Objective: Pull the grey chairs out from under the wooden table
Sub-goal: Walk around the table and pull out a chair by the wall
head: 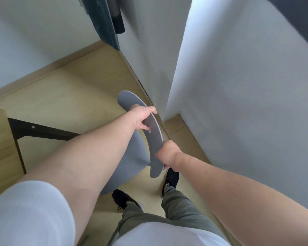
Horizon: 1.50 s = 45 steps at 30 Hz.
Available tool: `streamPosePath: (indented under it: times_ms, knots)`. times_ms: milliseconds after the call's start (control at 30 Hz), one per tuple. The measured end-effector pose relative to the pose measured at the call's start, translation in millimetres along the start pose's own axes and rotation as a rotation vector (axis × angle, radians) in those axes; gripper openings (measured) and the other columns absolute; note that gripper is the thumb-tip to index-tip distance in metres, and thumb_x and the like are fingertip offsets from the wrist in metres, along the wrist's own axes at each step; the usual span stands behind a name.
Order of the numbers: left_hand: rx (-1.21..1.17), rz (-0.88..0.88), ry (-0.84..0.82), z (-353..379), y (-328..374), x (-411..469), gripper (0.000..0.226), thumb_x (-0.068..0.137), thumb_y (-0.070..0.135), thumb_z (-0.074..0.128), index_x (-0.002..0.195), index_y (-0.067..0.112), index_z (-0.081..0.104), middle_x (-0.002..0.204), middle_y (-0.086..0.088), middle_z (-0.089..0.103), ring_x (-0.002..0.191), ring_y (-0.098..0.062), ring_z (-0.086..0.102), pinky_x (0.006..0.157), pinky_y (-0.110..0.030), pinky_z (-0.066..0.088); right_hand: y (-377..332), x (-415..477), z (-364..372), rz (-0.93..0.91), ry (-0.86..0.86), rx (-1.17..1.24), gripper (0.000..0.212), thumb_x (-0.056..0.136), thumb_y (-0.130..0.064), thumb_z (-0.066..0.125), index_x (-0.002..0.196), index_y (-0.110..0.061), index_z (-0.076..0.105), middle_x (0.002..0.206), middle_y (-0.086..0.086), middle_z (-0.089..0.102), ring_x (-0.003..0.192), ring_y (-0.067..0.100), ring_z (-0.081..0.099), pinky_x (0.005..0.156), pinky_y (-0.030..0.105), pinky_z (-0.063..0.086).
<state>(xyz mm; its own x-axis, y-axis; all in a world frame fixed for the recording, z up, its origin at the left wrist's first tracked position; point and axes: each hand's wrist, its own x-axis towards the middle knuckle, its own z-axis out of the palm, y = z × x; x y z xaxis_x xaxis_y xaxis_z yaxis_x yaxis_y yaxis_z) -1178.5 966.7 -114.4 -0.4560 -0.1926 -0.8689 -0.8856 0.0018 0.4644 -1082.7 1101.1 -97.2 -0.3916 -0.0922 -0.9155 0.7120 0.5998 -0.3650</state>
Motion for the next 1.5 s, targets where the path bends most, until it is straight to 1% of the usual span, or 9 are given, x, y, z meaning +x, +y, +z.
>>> streamPosePath:
  times_ms: [167, 433, 733, 800, 900, 1033, 1200, 1333, 1500]
  knots:
    - [-0.046, 0.021, 0.027, 1, 4, -2, 0.028, 0.070, 0.003, 0.068, 0.090, 0.006, 0.048, 0.115, -0.025, 0.062, 0.099, -0.042, 0.067, 0.073, -0.052, 0.060, 0, 1, -5, -0.076, -0.028, 0.044, 0.018, 0.087, 0.004, 0.046, 0.085, -0.011, 0.056, 0.089, 0.013, 0.067, 0.084, 0.038, 0.073, 0.066, 0.046, 0.064]
    - [-0.087, 0.101, 0.067, 14, 31, -11, 0.018, 0.071, -0.005, 0.061, 0.084, 0.003, 0.051, 0.082, -0.016, 0.058, 0.080, -0.037, 0.064, 0.066, -0.052, 0.060, -10, 8, -34, -0.128, -0.088, 0.088, 0.017, 0.079, 0.010, 0.056, 0.091, 0.000, 0.064, 0.093, 0.022, 0.074, 0.074, 0.037, 0.075, 0.059, 0.043, 0.063]
    - [-0.102, 0.150, 0.048, 48, 59, -19, 0.023, 0.073, -0.003, 0.066, 0.088, 0.006, 0.051, 0.094, -0.018, 0.061, 0.088, -0.035, 0.067, 0.060, -0.044, 0.058, -16, 12, -78, -0.143, -0.045, 0.001, 0.024, 0.081, 0.007, 0.053, 0.104, 0.009, 0.062, 0.089, 0.025, 0.073, 0.073, 0.041, 0.075, 0.064, 0.048, 0.064]
    - [-0.110, 0.141, 0.038, 54, 59, -18, 0.030, 0.072, -0.001, 0.070, 0.089, 0.010, 0.049, 0.102, -0.016, 0.061, 0.099, -0.033, 0.068, 0.068, -0.043, 0.058, -16, 13, -86, -0.141, -0.029, -0.020, 0.025, 0.083, 0.006, 0.053, 0.105, 0.007, 0.062, 0.094, 0.025, 0.073, 0.076, 0.042, 0.075, 0.066, 0.050, 0.063]
    - [-0.125, 0.135, -0.045, 65, 65, -21, 0.048, 0.073, -0.003, 0.073, 0.110, 0.012, 0.045, 0.115, -0.012, 0.055, 0.098, -0.033, 0.064, 0.086, -0.048, 0.057, -11, 18, -99, -0.118, 0.015, -0.022, 0.019, 0.084, 0.007, 0.049, 0.099, 0.004, 0.061, 0.093, 0.025, 0.073, 0.075, 0.044, 0.074, 0.065, 0.054, 0.062]
    - [-0.140, 0.128, -0.101, 79, 77, -23, 0.087, 0.079, -0.005, 0.068, 0.151, 0.016, 0.024, 0.147, -0.017, 0.038, 0.130, -0.043, 0.043, 0.092, -0.049, 0.054, -1, 23, -117, -0.075, 0.079, -0.013, 0.028, 0.084, 0.007, 0.047, 0.108, 0.008, 0.061, 0.098, 0.028, 0.072, 0.077, 0.046, 0.073, 0.065, 0.054, 0.062]
    - [-0.129, 0.150, -0.026, 92, 73, -17, 0.087, 0.078, -0.012, 0.062, 0.152, 0.014, 0.024, 0.146, -0.017, 0.039, 0.114, -0.037, 0.046, 0.093, -0.048, 0.054, 2, 23, -116, -0.115, 0.128, -0.048, 0.019, 0.085, 0.003, 0.048, 0.099, -0.003, 0.059, 0.100, 0.021, 0.070, 0.081, 0.044, 0.072, 0.063, 0.053, 0.062]
    - [-0.194, 0.117, -0.062, 87, 67, -20, 0.102, 0.078, -0.010, 0.062, 0.158, 0.024, 0.010, 0.155, -0.012, 0.031, 0.134, -0.040, 0.039, 0.095, -0.051, 0.053, 3, 19, -111, -0.119, 0.163, -0.087, 0.018, 0.085, 0.001, 0.048, 0.098, -0.008, 0.057, 0.099, 0.017, 0.067, 0.084, 0.042, 0.071, 0.066, 0.052, 0.063]
    - [-0.257, 0.131, -0.020, 76, 55, -44, 0.091, 0.080, -0.003, 0.065, 0.156, 0.018, 0.020, 0.145, -0.011, 0.045, 0.126, -0.031, 0.051, 0.098, -0.042, 0.051, 7, -2, -112, -0.183, 0.269, -0.067, 0.017, 0.084, -0.024, 0.060, 0.098, -0.015, 0.065, 0.094, 0.003, 0.071, 0.087, 0.028, 0.067, 0.075, 0.033, 0.056]
